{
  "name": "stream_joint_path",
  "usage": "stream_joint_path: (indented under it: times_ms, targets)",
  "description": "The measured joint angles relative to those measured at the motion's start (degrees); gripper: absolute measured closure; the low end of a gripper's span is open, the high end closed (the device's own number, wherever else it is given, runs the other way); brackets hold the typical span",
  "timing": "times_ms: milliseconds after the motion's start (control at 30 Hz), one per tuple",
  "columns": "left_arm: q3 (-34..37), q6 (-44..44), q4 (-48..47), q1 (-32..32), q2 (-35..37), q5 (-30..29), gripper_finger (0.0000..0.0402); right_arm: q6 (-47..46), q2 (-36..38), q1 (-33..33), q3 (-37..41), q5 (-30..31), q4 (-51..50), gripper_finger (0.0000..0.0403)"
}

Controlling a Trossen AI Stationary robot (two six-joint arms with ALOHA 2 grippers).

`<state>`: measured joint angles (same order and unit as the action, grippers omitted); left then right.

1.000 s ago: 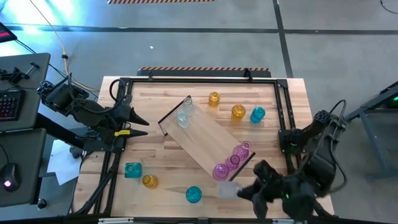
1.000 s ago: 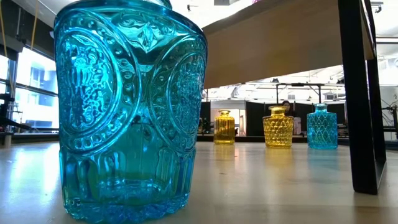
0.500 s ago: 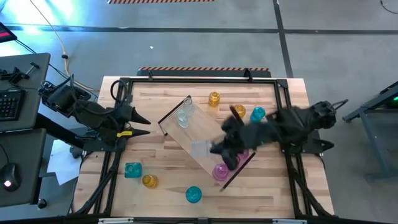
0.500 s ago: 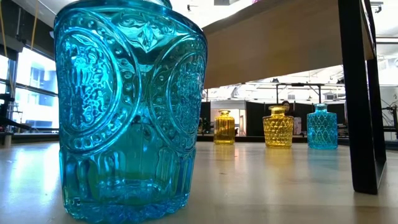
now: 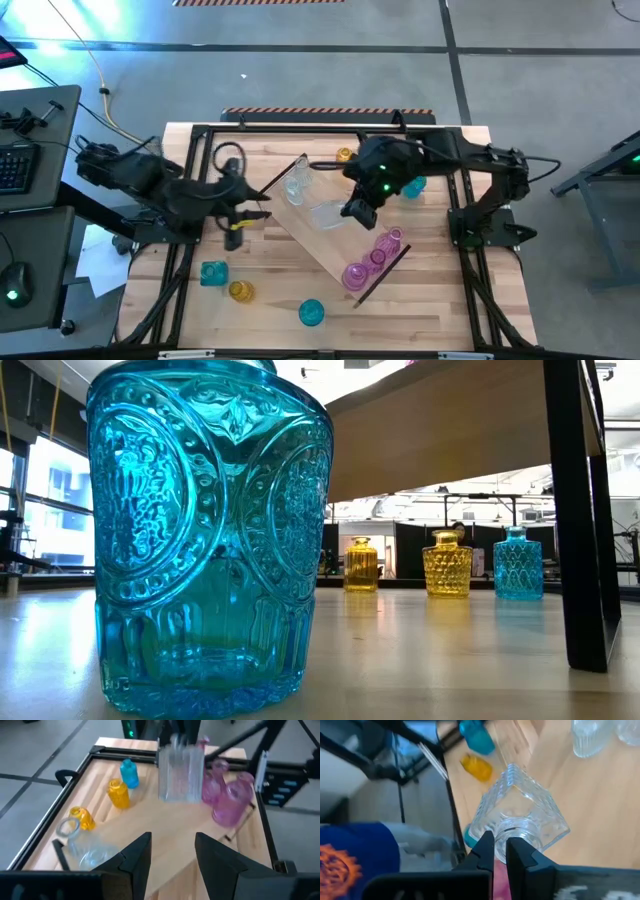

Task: Sort vases onto shelf
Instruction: Put the transparent flower vase on the shelf aligned with the other transparent flower vases

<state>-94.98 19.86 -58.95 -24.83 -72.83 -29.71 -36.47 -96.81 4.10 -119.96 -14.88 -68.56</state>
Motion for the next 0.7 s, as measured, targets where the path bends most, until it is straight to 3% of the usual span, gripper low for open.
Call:
stream_joint_path:
  times_ms: [133,367,567,700]
  targets:
    - [0.0,0.94,5.44,3.83,-3.37,1.37,0.0257,7.05,-1.53,-3.2,0.02,-5.31,-2.58,0.0403]
    - [0.02,3.38,14.72,10.1,-9.16,9.01,0.0257,17.83,-4.23,-6.24,0.02,-11.96,-6.83,0.0403]
    - [0.02,5.45,16.48,11.56,-12.67,11.03,0.0257,28.22,-6.56,-6.4,0.02,-11.81,-12.39,0.0403]
    - [0.02,7.35,16.36,11.57,-12.71,11.25,0.0257,32.08,-7.54,-6.36,0.02,-8.53,-16.47,0.0403]
